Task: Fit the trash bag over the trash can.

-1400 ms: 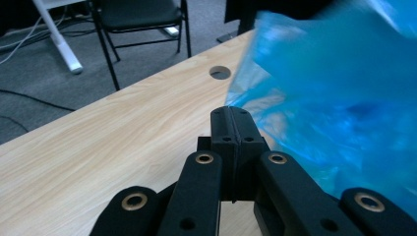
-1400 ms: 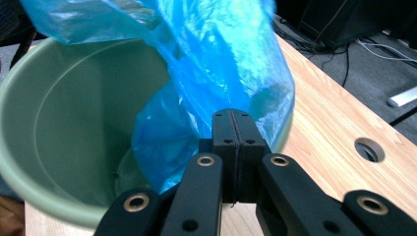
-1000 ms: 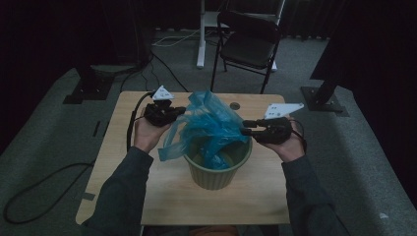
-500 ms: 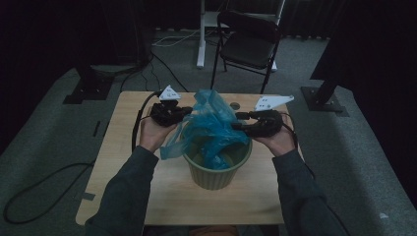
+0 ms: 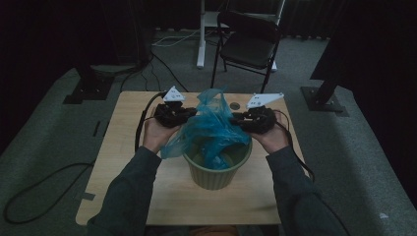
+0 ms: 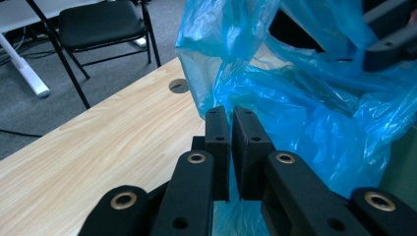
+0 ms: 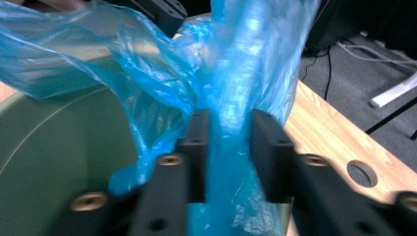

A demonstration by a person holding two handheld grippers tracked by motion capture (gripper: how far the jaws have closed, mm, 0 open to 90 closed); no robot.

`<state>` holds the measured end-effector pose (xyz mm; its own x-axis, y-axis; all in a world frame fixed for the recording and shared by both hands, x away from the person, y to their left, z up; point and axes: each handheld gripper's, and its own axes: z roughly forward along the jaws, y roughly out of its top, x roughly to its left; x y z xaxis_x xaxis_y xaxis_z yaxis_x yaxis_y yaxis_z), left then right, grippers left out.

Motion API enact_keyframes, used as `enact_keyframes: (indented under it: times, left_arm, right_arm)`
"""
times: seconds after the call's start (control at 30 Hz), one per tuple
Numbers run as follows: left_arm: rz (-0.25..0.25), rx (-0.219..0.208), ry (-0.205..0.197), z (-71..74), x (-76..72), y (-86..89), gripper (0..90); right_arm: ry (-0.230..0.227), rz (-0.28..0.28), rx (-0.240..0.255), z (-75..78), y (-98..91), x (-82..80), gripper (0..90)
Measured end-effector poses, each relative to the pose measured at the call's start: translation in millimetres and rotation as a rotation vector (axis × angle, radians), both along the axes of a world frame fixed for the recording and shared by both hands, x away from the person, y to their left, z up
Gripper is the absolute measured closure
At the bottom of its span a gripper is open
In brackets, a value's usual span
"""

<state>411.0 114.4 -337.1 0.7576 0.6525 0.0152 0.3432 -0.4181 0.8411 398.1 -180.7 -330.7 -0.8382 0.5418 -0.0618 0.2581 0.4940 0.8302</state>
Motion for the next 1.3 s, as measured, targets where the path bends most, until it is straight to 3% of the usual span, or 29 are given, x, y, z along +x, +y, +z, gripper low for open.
enact_keyframes:
  times: [0.1,0.4,0.57,0.73,0.8,0.83,0.87,0.9,1.03,1.13,1.3]
  left_arm:
    - [0.011,-0.005,-0.004,1.0,-0.4,2.7,81.8]
    - [0.041,-0.047,-0.018,12.4,-6.2,18.2,70.1]
    - [0.008,-0.110,-0.019,23.0,-11.4,28.0,65.4]
    - [-0.056,-0.095,0.006,20.2,-12.3,26.4,58.0]
    - [-0.059,-0.087,0.010,18.9,-12.5,25.2,55.9]
    - [-0.057,-0.056,0.022,15.6,-11.7,21.8,55.6]
    - [-0.057,-0.056,0.022,15.6,-11.7,21.8,56.0]
    - [-0.047,-0.020,0.039,11.1,-10.7,17.4,58.2]
    - [-0.034,0.046,0.047,1.9,-8.8,12.1,76.8]
    - [-0.020,0.048,0.051,-0.3,-7.3,13.6,86.1]
    - [0.028,0.050,0.073,-3.9,-1.5,25.2,88.8]
  right_arm:
    - [0.010,-0.022,-0.015,-1.5,-2.5,2.8,88.2]
    - [0.018,-0.104,-0.024,-3.4,-13.2,6.7,89.7]
    - [0.023,-0.113,-0.019,-4.2,-15.9,7.2,89.7]
    - [0.023,-0.111,-0.022,-4.7,-15.2,7.1,89.6]
    - [0.024,-0.112,-0.021,-4.6,-15.5,7.3,89.6]
    - [0.025,-0.114,-0.020,-4.6,-15.5,7.4,89.5]
    - [0.025,-0.115,-0.021,-4.6,-15.7,7.6,89.5]
    - [0.026,-0.116,-0.021,-4.7,-16.1,7.9,89.5]
    - [0.037,-0.138,-0.017,-6.5,-20.8,10.1,89.6]
    - [0.044,-0.153,-0.017,-8.0,-23.8,10.7,89.6]
    - [0.071,-0.185,-0.022,-14.6,-34.3,12.4,89.7]
